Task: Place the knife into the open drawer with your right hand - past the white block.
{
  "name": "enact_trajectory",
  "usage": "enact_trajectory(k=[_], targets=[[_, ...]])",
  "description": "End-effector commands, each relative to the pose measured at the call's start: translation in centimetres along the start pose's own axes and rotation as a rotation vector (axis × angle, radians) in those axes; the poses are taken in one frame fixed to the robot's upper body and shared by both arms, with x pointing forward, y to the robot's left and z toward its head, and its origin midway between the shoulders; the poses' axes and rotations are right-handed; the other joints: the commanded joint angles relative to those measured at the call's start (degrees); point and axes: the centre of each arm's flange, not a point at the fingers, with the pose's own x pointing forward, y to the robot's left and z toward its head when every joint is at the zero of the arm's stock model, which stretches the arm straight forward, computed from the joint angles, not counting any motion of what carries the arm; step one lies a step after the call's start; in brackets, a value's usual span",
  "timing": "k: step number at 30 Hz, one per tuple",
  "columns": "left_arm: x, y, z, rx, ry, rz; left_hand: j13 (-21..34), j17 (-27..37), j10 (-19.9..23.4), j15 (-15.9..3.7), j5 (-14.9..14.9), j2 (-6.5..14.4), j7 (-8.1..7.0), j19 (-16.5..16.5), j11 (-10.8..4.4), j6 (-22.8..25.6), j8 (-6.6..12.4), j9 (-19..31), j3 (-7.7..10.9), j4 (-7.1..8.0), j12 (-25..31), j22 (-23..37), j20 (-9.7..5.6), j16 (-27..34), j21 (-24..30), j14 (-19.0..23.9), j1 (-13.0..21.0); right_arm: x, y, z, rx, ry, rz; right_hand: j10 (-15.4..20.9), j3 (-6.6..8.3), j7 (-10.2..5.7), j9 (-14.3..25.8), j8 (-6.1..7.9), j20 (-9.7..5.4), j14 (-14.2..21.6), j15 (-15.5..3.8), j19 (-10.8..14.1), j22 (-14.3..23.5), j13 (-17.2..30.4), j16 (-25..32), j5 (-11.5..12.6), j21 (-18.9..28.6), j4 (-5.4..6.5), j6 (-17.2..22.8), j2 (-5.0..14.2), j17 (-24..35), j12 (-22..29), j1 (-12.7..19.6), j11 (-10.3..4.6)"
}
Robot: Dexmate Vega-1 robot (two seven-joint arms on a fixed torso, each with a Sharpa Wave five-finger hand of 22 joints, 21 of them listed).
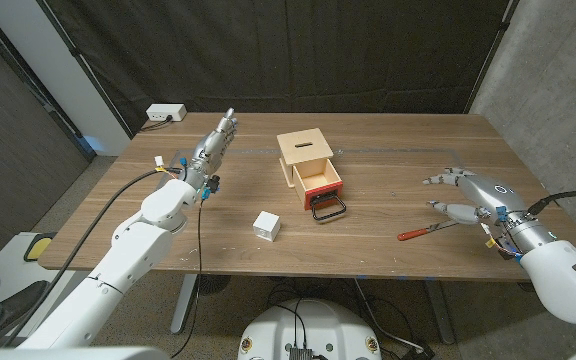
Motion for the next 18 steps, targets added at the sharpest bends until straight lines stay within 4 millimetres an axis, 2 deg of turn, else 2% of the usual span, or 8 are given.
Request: enact_trajectory(k=[1,6,15,18], targets=[[0.3,-0.1,-0.3,-0.008,0.004,-0.007,0.16,0.20,0.32,-0.37,-0.31,0.52,0.25,-0.44,-0.06,0.19,0.15,0.14,-0.43,-0.06,0.12,0.30,-1.30,0.12,-0.03,0.13,0.05,0.5,-0.3,0.8,-0.120,-0.030,0.075,0.06,0.37,0.01,0.31,-0.26,-0.43,0.84,-2.69,0.53,0.18,0.12,0.49,0.50,0.49,-0.20,0.51,-0.01,0.23,0.02,0.93,-0.31],[0.3,0.0,-0.3,-0.010,0.000,0.000,0.15,0.19,1.10,-0.45,-0.46,0.68,0.30,0.02,-0.17,1.17,0.29,0.14,-0.56,-0.07,0.21,0.31,-2.31,0.30,0.18,0.95,0.20,1.1,-0.2,1.2,-0.125,-0.049,0.138,0.33,0.29,0.01,0.34,-0.20,-0.44,1.55,-2.82,0.63,0.19,0.15,0.72,0.51,0.56,-0.08,0.71,-0.07,0.26,0.09,1.17,-0.31],[0.4,0.5,-0.1,-0.004,-0.001,0.003,0.15,0.19,1.32,-0.59,-0.56,0.77,0.06,-0.21,-0.29,1.30,0.17,0.14,-0.67,-0.08,0.13,0.31,-2.19,0.19,0.09,0.96,0.30,2.2,0.6,1.5,-0.169,-0.065,0.190,0.80,0.49,0.01,0.39,0.00,-0.66,2.00,-3.39,0.22,0.23,0.19,0.74,0.59,0.45,-0.15,1.34,-0.05,0.25,0.21,2.03,-0.34],[0.4,0.6,-0.1,-0.005,-0.001,0.006,0.15,0.19,1.30,-0.67,-0.59,0.79,0.03,-0.34,-0.33,1.31,0.14,0.14,-0.70,-0.07,0.08,0.31,-2.11,0.14,0.04,0.90,0.31,2.5,1.0,1.2,-0.167,-0.072,0.205,1.89,0.50,-0.01,0.43,0.10,-2.16,3.56,-4.27,1.52,0.28,0.26,1.17,0.62,1.02,0.21,1.85,0.28,0.39,0.48,2.70,-0.34]])
